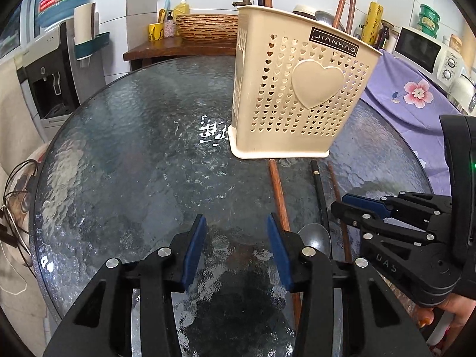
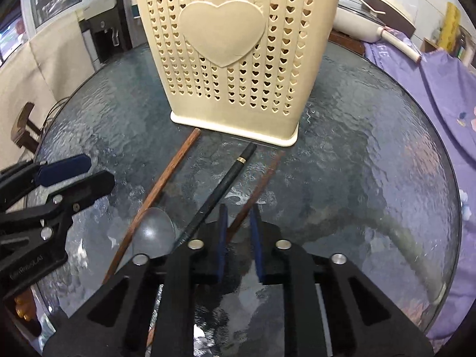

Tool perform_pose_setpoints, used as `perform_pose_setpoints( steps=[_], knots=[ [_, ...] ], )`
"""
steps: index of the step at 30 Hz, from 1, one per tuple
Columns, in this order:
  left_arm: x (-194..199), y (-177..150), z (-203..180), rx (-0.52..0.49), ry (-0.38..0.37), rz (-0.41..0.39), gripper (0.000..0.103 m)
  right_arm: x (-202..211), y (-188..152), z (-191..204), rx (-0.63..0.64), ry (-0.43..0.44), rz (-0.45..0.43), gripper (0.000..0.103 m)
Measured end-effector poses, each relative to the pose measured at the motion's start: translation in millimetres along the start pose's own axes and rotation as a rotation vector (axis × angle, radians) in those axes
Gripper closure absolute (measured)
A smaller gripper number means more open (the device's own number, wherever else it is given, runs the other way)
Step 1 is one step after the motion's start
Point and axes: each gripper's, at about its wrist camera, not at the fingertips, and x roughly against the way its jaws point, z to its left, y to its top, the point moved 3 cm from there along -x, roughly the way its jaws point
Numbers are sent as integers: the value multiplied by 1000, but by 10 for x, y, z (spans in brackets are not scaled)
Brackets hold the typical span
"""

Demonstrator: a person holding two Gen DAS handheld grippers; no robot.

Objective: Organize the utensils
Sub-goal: 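Return both grippers to the table and grasp another wooden chopstick each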

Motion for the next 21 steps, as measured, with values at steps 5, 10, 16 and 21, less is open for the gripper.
perform_pose_setpoints(
  steps=[5,10,16,21],
  knots=[
    [-54,72,-36,-14,-23,14,61,25,-13,-118,42,11,18,90],
    [-179,184,-164,-42,-68,45,64,58,-82,-246,53,11,20,91],
    [-420,265,-309,-90,-76,100,73,74,-123,-323,19,28,17,91],
    [-514,226,-349,-95,-52,115,83,60,-118,-390,-51,47,15,91]
  ],
)
